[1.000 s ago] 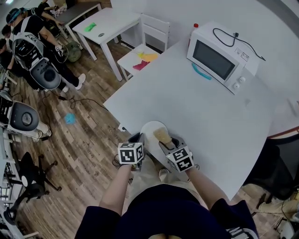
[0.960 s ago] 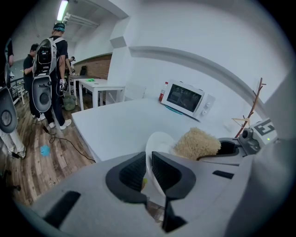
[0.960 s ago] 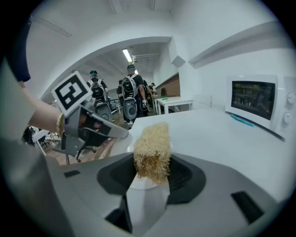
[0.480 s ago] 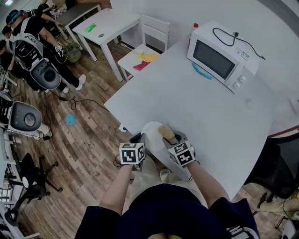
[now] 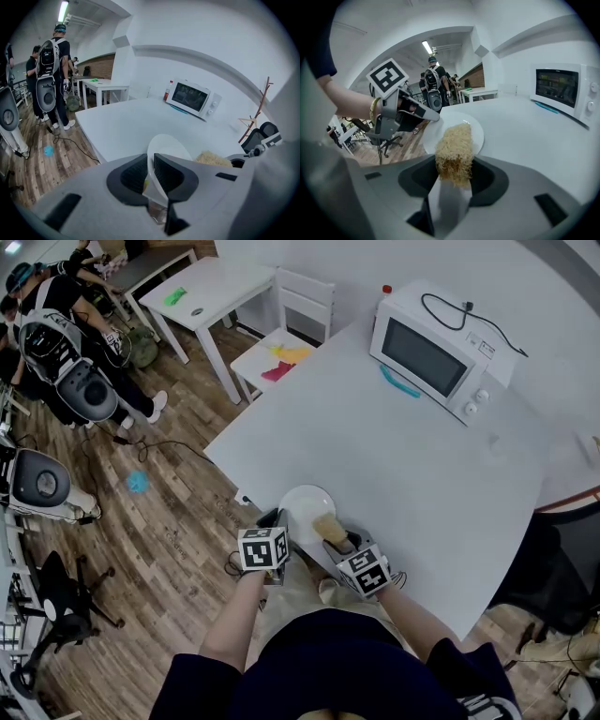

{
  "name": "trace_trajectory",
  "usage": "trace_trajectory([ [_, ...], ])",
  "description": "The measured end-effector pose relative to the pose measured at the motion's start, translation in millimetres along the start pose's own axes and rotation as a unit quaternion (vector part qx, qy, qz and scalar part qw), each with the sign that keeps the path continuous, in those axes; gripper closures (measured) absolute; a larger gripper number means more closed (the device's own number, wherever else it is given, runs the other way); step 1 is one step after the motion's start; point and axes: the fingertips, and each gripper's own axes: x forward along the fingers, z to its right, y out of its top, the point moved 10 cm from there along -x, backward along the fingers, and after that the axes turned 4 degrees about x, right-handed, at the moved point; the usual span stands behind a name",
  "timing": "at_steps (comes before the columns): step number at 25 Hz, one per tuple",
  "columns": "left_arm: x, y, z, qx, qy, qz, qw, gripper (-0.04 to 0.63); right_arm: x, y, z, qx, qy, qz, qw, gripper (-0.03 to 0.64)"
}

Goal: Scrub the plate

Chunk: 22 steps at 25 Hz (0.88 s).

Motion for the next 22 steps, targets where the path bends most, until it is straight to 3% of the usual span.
trace_trajectory([
  [8,6.0,-2.8,-1.8,0.001,0.004,-0.004,1.0000,0.541,-0.6,-5.0,-17.3,0.002,0.020,-0.002,1.000,0.437],
  [12,12.6,-3.8,-2.1,0.010,-0.003,-0.014,0.9998,0.541,-8.0,0.6,-16.2,0.009,-0.002,0.023,1.000,0.437],
  [22,43.0,-5.1,7.7,0.065,-0.009,-0.052,0.9965,0.538,-50.7,-5.4,-13.6,0.087,-0.061,0.075,0.992,0.437],
])
